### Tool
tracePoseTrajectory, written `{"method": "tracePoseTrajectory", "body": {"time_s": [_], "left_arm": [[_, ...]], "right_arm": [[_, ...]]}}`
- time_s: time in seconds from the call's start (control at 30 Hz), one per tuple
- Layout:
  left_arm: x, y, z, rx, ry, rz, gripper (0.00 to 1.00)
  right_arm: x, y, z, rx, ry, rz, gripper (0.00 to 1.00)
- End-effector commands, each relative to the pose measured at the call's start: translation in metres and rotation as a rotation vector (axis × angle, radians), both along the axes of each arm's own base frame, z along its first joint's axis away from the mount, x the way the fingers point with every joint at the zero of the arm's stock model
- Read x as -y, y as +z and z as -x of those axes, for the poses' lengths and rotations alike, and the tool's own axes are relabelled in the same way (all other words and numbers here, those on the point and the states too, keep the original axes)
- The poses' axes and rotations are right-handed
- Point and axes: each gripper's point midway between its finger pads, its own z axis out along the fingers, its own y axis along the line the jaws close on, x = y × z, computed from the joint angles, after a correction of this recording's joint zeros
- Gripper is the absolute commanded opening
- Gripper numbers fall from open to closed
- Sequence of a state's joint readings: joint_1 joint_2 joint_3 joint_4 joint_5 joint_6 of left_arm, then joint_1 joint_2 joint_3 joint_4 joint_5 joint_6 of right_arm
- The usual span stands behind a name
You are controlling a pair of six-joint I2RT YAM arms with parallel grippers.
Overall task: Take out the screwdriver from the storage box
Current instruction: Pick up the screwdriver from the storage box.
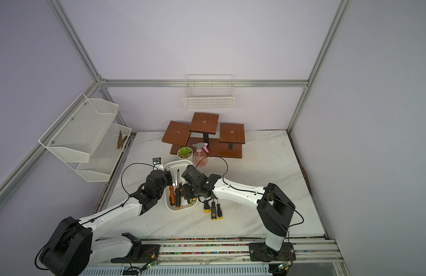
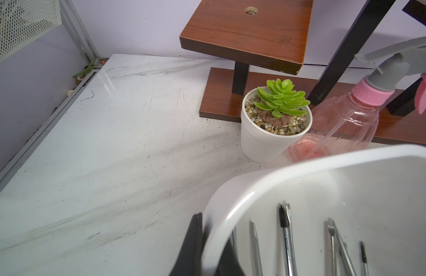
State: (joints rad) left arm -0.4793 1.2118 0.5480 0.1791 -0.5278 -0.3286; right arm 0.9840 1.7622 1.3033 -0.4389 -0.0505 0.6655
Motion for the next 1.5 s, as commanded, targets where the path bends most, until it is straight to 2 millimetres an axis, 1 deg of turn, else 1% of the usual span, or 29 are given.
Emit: {"method": "tracePoseTrajectory", "body": {"time_s": [0.0,0.13,0.4,0.53,0.87,1.03,1.2,1.33,1.47], "left_arm": [[0.006,0.026,-0.009,0.079,-0.007,0.031,0.00],[0.006,0.027,-0.008,0.081,-0.007,0.031,0.00],[0.006,0.027,-0.008,0.083,-0.005,0.033,0.00],[0.005,0.026,-0.008,0.082,-0.004,0.033,0.00],[0.005,0.026,-0.007,0.082,-0.002,0.033,0.00],[0.004,0.026,-0.007,0.083,0.002,0.033,0.00],[0.004,0.026,-0.007,0.084,0.004,0.033,0.00],[0.003,0.026,-0.007,0.085,0.009,0.036,0.00],[0.002,0.026,-0.007,0.084,0.012,0.036,0.00]], "right_arm": [[-0.023,0.009,-0.008,0.025,0.019,-0.060,0.47],[-0.035,-0.002,-0.013,0.012,0.020,-0.067,0.47],[-0.050,-0.012,-0.021,0.004,0.025,-0.068,0.47],[-0.055,-0.016,-0.023,-0.002,0.029,-0.068,0.46],[-0.059,-0.041,-0.025,-0.032,0.029,-0.040,0.45],[-0.059,-0.047,-0.026,-0.037,0.028,-0.026,0.44],[-0.055,-0.059,-0.025,-0.044,0.027,0.008,0.36],[-0.047,-0.071,-0.023,-0.046,0.036,0.060,0.36],[-0.035,-0.082,-0.018,-0.048,0.045,0.115,0.39]]}}
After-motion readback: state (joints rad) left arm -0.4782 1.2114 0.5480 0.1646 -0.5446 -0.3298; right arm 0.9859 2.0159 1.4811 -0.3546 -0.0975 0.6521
